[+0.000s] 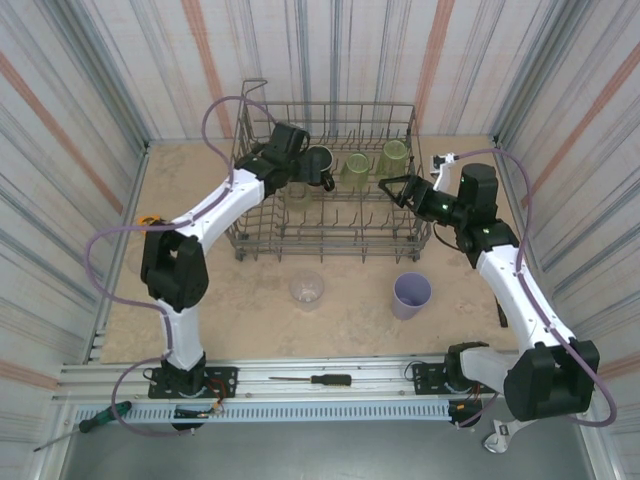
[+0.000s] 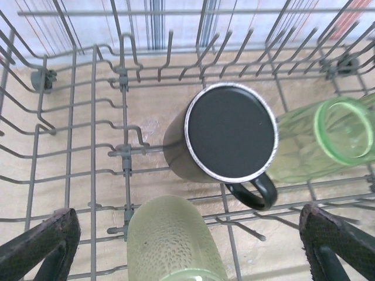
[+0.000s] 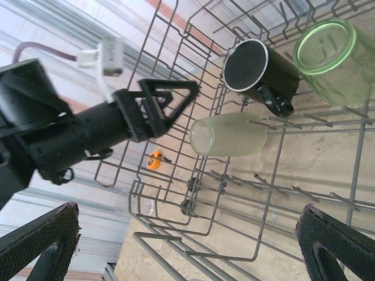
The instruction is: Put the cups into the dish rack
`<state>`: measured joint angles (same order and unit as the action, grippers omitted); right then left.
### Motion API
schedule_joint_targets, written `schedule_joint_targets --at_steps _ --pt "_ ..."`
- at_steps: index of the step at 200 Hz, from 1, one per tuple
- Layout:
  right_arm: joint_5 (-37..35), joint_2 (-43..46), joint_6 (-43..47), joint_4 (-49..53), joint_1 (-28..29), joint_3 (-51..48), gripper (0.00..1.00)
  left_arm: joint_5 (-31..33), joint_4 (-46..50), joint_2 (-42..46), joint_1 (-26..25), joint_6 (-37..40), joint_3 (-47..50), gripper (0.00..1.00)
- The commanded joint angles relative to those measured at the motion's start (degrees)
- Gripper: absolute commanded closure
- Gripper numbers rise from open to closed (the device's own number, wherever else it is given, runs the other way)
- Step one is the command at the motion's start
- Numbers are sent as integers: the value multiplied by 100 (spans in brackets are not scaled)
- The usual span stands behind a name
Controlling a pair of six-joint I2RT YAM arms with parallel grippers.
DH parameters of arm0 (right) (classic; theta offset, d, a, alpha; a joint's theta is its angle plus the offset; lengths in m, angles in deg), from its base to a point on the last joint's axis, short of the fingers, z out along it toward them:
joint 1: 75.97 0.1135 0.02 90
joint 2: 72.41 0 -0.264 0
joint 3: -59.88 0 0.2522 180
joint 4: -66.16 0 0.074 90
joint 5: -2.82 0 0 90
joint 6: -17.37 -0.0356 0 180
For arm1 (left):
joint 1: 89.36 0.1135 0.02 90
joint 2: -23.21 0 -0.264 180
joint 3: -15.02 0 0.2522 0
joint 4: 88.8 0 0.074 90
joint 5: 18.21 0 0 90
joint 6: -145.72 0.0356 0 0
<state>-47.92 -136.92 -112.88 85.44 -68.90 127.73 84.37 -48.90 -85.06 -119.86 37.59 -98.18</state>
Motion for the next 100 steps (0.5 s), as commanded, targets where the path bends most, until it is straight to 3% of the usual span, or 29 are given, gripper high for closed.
schedule_joint_targets --at_steps 1,100 --pt "80 154 -16 259 -110 -10 1 -86 335 316 -33 77 -148 1" --pt "-92 219 0 629 -269 32 1 390 768 960 -833 115 -14 1"
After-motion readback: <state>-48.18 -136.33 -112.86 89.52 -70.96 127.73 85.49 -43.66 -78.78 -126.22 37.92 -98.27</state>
